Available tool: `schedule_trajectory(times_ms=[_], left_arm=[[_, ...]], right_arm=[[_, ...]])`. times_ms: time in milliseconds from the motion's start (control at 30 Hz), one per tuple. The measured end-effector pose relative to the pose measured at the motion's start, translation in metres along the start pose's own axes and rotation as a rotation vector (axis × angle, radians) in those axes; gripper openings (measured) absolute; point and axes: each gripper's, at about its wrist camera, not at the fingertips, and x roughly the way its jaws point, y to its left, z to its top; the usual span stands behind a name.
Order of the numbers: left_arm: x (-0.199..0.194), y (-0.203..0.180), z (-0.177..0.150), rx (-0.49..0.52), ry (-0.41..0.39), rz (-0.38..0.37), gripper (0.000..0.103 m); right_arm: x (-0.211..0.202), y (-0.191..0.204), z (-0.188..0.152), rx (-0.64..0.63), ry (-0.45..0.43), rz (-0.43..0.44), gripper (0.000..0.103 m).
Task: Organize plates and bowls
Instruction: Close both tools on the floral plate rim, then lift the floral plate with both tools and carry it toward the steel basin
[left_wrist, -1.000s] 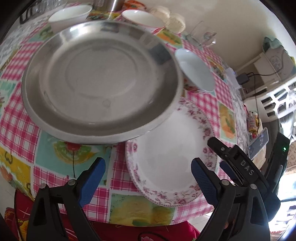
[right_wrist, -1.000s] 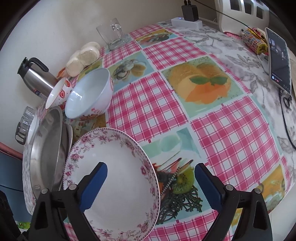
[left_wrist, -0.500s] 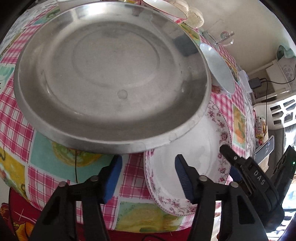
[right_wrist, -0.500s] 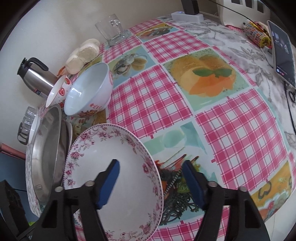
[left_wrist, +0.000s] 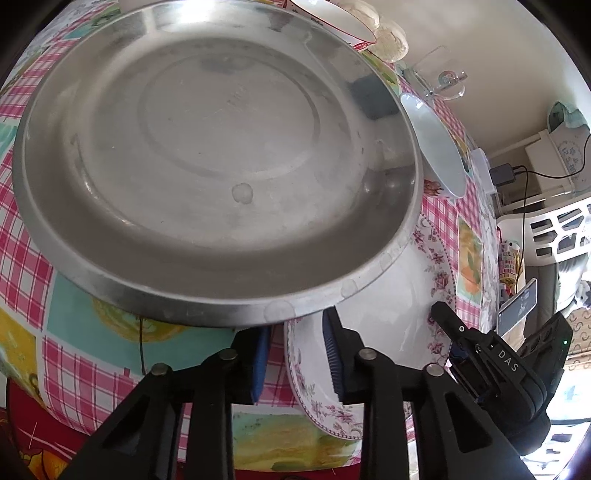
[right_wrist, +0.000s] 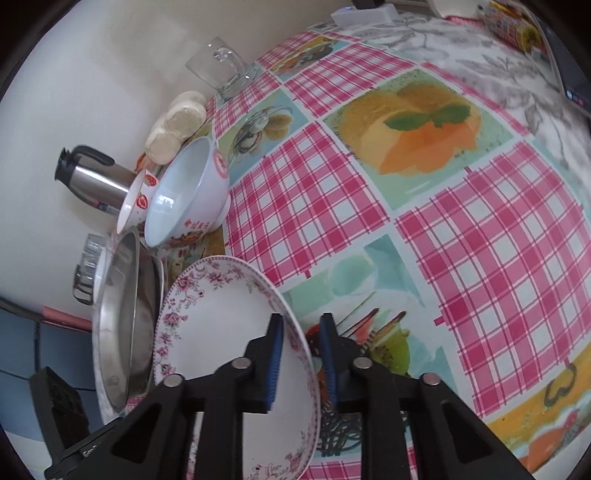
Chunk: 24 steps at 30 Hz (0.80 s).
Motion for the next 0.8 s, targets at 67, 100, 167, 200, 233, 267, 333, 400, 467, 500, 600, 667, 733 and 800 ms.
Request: schedule_trajectory(times_ms=[67, 100, 167, 200, 233, 267, 333, 400, 467, 500, 600, 667, 733, 800], left_arm=[[0.002, 0.003, 0.0, 0.003, -0.004, -0.001, 0.024], [0.003, 0.003, 0.0, 0.004, -0.007, -0.001, 0.023], [0.004, 0.004, 0.0, 0.007, -0.012, 0.0, 0.022], [0.006, 0.004, 0.001, 0.01, -0.016, 0.001, 0.022], [0.007, 0.004, 0.001, 0.014, -0.02, 0.002, 0.022], [0.008, 0.004, 0.003, 0.017, -0.024, 0.003, 0.022], [0.01, 0.002, 0.004, 0.021, -0.028, 0.005, 0.022], [0.008, -0.001, 0.003, 0.022, -0.031, 0.004, 0.021], [0.007, -0.002, 0.003, 0.024, -0.033, 0.004, 0.021], [0.007, -0.004, 0.003, 0.028, -0.035, 0.006, 0.02], [0.006, -0.009, 0.001, 0.047, -0.04, 0.03, 0.018], [0.007, -0.018, 0.001, 0.062, -0.045, 0.046, 0.018], [0.011, -0.025, 0.0, 0.074, -0.041, 0.034, 0.018], [0.015, -0.033, -0.001, 0.085, -0.032, 0.016, 0.018]], right_arm=[[0.001, -0.003, 0.0, 0.005, 0.0, 0.024, 0.018], [0.002, -0.003, 0.0, 0.001, -0.001, 0.028, 0.018], [0.004, 0.001, 0.0, -0.027, -0.005, 0.02, 0.017], [0.004, 0.004, -0.001, -0.052, -0.011, 0.007, 0.017], [0.004, 0.006, -0.002, -0.066, -0.014, 0.001, 0.017], [0.004, 0.007, -0.002, -0.074, -0.017, 0.001, 0.017], [0.006, 0.008, -0.003, -0.07, -0.022, 0.012, 0.017], [0.006, 0.007, -0.003, -0.067, -0.022, 0.019, 0.017], [0.007, 0.008, -0.002, -0.075, -0.024, 0.014, 0.017], [0.006, 0.008, -0.003, -0.079, -0.024, 0.012, 0.017], [0.007, 0.009, -0.002, -0.082, -0.022, 0.014, 0.017], [0.007, 0.009, -0.001, -0.089, -0.02, 0.011, 0.016], [0.004, 0.007, -0.001, -0.096, -0.02, 0.005, 0.016], [0.001, 0.002, 0.0, -0.091, -0.028, -0.002, 0.017]])
